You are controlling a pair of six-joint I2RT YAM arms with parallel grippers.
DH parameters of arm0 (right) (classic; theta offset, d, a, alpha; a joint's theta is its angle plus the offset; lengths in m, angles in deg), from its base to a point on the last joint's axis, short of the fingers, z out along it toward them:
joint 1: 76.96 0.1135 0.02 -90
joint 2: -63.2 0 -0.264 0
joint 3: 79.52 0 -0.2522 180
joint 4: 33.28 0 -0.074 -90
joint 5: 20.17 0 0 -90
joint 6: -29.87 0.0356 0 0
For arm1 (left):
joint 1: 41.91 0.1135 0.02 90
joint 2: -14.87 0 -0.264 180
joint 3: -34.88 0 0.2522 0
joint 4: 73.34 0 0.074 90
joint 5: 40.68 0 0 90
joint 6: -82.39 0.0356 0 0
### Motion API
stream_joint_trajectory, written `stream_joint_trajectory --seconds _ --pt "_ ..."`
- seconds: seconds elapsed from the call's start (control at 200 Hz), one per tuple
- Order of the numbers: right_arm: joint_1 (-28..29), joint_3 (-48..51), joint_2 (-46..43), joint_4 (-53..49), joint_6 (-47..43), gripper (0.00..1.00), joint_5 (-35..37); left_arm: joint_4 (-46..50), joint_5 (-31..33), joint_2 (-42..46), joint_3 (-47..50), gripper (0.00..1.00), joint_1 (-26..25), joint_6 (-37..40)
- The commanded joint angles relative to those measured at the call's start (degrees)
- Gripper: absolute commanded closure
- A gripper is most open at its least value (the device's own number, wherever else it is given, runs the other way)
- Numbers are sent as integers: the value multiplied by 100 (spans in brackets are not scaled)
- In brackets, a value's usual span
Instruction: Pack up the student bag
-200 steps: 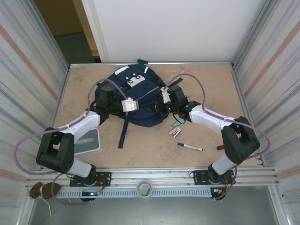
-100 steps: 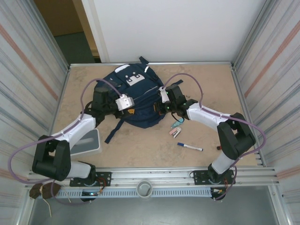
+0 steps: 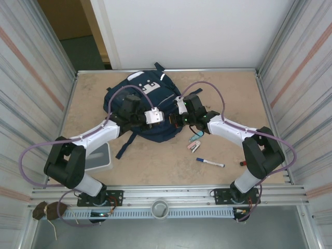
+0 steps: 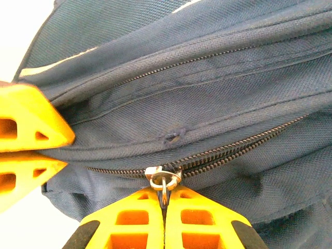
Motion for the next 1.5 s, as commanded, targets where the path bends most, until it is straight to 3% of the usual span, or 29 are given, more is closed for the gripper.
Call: stream_joint_trajectory --seconds 0.0,0.155,0.316,0.416,0.486,0.601,0.782,0.912,1.012,1.142,1.212,1.252,1.398,1.493 --pt "-165 -110 -180 -362 -42 100 434 -125 -378 441 230 100 480 56" --pt "-612 -265 40 -633 72 100 342 -1444 -1245 1107 1144 99 1299 -516" --pt "-525 -459 255 -506 105 100 153 -1659 -1036 1230 1460 96 1732 -556" --pt "-391 -500 298 -317 149 100 31 -1442 -991 1224 1408 78 1751 -527" --pt "-318 -522 285 -247 185 100 -41 -1260 -1058 1333 1366 62 1640 -633" --pt "-218 -511 192 -136 263 100 -172 -1101 -714 1515 1342 44 1122 -577" --pt "-65 -496 11 -100 317 100 -257 -651 28 1247 969 37 263 -51" --pt "21 -428 -164 -23 365 100 -334 -392 384 716 496 38 -51 255" --pt "52 -323 -298 30 422 100 -408 -343 456 404 272 47 -71 385" --pt "18 -150 -472 0 385 100 -323 -318 428 317 264 70 54 590" --pt "-44 -118 -487 -162 313 100 -122 -280 119 492 328 89 276 508" --pt "-92 -128 -457 -289 256 100 35 -301 -129 663 409 94 440 403" --pt "-352 -268 -198 -657 187 100 521 -961 -1150 1382 1050 96 1095 -60" --pt "-440 -396 -21 -595 259 100 419 -1394 -1396 1589 1421 95 1584 -354"
